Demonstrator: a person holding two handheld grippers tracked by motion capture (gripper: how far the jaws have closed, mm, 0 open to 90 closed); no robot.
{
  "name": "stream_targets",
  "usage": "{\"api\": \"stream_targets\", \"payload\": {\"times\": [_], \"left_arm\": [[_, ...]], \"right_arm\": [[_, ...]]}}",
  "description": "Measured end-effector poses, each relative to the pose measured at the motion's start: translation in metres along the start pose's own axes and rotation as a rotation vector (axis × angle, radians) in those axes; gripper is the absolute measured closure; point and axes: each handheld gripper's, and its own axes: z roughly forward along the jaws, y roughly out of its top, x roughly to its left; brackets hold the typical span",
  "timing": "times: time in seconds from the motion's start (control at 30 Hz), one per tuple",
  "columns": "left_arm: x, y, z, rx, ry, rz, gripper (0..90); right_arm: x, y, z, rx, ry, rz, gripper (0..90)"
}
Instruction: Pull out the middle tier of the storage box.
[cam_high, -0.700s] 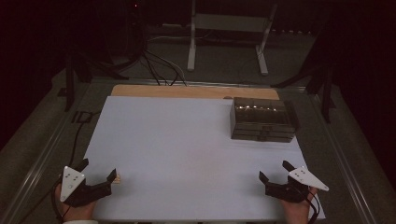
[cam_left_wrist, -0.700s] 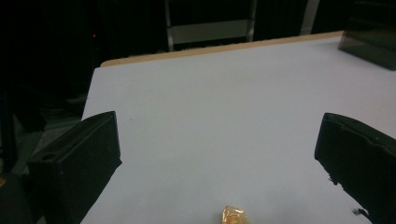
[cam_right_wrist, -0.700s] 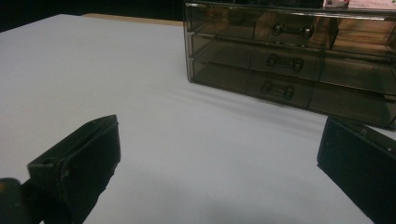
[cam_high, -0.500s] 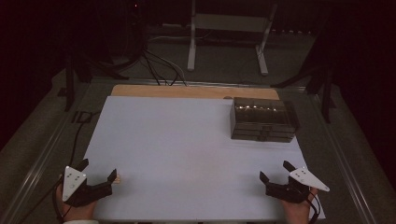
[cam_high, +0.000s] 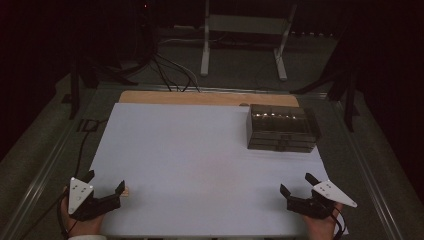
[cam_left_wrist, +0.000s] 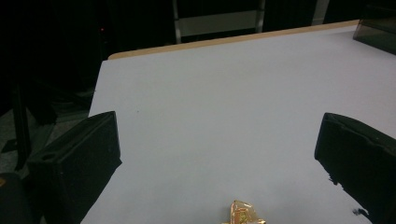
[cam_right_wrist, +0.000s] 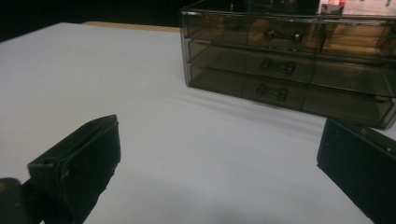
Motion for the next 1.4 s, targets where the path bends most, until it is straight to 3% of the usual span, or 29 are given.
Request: {"api": "stream_targets", "payload": {"times": [0.23, 0.77, 1.4], "left_arm": [[-0.001, -0.001, 0.002, 0.006, 0.0, 0.004, 1.5], [0.0, -0.002, 0.003, 0.011, -0.007, -0.002, 1.5], [-0.001, -0.002, 0.005, 0.016, -0.01, 0.004, 1.4]], "right_arm": [[0.001, 0.002, 0.002, -0.013, -0.022, -0.012, 0.0], [-0.002, 0.019, 0.006, 0.002, -0.075, 0.025, 0.0], [0.0, 0.033, 0.029, -0.003, -0.093, 0.02, 0.0]]}}
